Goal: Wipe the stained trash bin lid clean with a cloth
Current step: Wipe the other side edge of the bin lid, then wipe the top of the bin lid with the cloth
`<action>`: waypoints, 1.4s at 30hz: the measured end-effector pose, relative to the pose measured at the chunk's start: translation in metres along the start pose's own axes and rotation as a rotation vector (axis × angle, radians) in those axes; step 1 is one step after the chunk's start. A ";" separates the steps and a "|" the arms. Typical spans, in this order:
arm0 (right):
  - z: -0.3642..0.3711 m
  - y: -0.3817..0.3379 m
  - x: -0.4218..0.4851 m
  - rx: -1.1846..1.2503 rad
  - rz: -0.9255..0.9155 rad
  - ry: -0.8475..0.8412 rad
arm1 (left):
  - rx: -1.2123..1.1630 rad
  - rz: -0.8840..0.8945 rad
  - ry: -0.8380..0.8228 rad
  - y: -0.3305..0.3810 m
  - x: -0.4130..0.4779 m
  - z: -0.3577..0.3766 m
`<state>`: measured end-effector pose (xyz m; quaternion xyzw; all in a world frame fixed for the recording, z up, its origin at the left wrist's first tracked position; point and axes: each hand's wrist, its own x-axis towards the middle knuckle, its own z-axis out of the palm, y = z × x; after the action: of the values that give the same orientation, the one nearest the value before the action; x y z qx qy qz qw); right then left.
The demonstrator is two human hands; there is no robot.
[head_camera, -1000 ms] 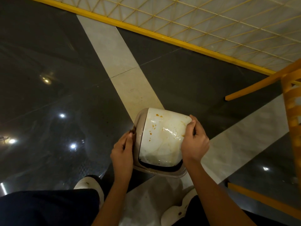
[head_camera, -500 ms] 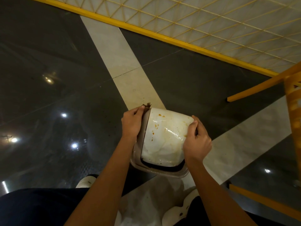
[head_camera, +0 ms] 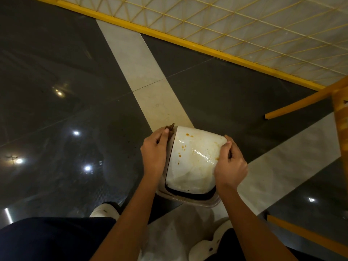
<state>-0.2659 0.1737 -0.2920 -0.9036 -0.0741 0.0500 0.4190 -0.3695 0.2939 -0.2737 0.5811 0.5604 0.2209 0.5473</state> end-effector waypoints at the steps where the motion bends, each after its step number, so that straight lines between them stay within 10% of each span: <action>1: 0.000 0.001 0.000 0.002 -0.003 0.002 | 0.008 0.045 0.030 -0.007 -0.010 -0.003; 13: -0.004 0.000 0.009 -0.158 0.057 -0.074 | -0.167 -0.151 0.117 -0.036 -0.057 -0.021; 27: 0.022 -0.079 0.067 -0.383 -0.607 -0.986 | -0.193 -0.358 -0.240 -0.031 -0.134 0.023; 34: 0.012 -0.059 0.052 -0.449 -0.746 -0.701 | -0.403 -0.653 -0.397 -0.036 -0.105 -0.019; 42: -0.005 -0.018 -0.004 -0.485 -0.781 -0.423 | -0.736 -0.620 0.007 -0.009 -0.015 -0.023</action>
<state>-0.2711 0.1803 -0.2748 -0.8498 -0.4994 0.0526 0.1602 -0.3977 0.2874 -0.2697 0.1535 0.5937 0.2327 0.7548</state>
